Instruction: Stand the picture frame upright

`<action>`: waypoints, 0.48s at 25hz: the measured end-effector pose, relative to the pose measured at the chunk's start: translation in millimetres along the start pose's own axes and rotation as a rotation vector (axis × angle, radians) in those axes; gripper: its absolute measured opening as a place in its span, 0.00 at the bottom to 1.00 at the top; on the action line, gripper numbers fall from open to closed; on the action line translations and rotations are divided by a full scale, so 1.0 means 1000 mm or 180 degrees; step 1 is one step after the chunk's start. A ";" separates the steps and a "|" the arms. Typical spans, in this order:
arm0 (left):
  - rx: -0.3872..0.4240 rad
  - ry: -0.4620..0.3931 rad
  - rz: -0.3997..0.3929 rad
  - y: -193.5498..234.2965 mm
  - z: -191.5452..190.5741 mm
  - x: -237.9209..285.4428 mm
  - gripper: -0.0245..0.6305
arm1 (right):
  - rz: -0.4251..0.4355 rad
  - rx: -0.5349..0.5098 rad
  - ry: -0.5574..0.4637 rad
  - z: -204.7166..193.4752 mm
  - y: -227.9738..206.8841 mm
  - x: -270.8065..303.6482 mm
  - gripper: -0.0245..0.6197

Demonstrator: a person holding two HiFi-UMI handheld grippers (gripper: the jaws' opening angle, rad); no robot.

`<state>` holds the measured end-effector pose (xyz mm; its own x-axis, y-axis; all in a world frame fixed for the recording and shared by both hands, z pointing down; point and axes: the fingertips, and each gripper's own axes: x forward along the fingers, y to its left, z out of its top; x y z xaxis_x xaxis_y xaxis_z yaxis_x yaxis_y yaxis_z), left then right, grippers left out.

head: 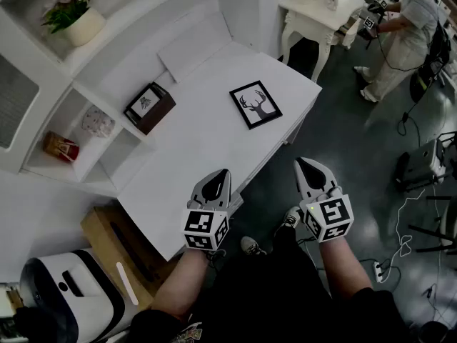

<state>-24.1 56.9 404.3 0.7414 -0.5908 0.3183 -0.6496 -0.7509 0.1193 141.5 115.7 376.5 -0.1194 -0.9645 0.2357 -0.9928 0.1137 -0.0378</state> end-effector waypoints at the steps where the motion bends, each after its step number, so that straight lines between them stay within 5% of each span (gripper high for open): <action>1: 0.0000 -0.0004 0.0000 0.000 0.000 0.000 0.05 | 0.0000 -0.0001 0.0000 0.000 0.000 0.000 0.04; 12: -0.0003 -0.0010 -0.0020 -0.002 -0.001 -0.003 0.05 | 0.0022 0.0063 -0.0052 0.000 0.003 0.000 0.05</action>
<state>-25.2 59.9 403.8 0.7459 -0.5871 0.3146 -0.6451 -0.7543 0.1220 138.3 116.6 376.4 -0.1260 -0.9675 0.2195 -0.9915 0.1158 -0.0586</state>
